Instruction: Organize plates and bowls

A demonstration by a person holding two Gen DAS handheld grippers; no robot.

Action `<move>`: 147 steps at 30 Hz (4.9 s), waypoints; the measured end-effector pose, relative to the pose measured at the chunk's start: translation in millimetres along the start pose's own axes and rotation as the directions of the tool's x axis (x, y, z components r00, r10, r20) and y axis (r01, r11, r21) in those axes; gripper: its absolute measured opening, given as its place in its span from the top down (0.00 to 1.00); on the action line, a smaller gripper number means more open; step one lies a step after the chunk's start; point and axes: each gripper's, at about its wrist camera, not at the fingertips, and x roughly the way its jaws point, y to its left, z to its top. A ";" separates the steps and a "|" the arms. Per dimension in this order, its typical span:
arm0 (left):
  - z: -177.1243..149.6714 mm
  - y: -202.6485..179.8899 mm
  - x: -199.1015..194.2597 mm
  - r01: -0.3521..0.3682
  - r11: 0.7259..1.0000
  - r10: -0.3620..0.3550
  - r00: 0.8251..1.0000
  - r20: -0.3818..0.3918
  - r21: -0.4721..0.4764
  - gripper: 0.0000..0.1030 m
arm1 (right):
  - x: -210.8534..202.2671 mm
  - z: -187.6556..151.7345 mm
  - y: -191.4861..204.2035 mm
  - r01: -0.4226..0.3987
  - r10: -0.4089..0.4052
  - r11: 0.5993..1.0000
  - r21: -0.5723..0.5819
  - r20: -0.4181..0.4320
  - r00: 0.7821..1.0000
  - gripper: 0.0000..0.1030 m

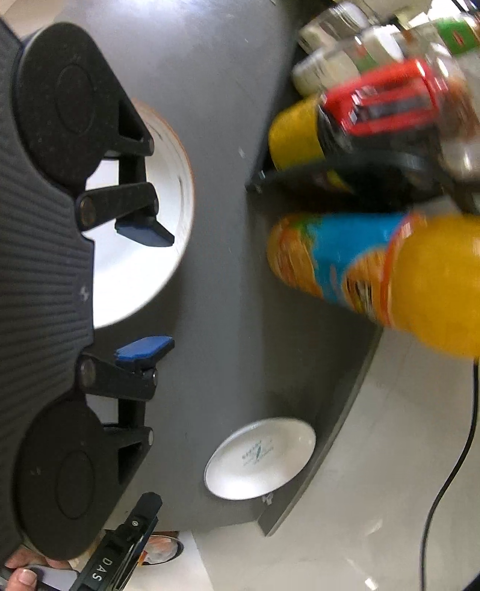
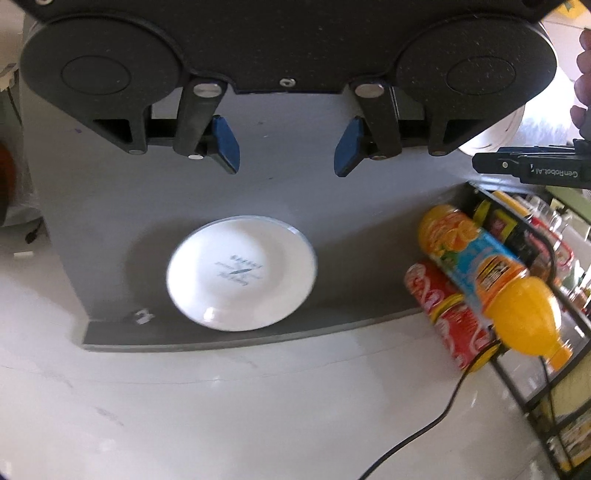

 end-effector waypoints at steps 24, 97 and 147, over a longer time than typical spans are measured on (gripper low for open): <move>37.0 -97.0 78.5 0.085 0.993 -0.087 0.996 0.028 0.077 0.50 | 43.5 25.9 -78.9 -0.046 0.044 0.984 0.172 0.015 0.999 0.49; 29.8 -132.2 146.0 -0.011 0.984 0.018 0.999 -0.038 0.176 0.85 | 109.4 15.0 -58.7 -0.009 0.013 0.999 0.038 -0.124 0.992 0.81; 29.6 -54.1 66.7 0.112 0.993 -0.114 0.986 0.120 0.023 0.91 | 39.8 11.4 -7.7 -0.081 0.085 0.993 -0.090 0.034 0.996 0.87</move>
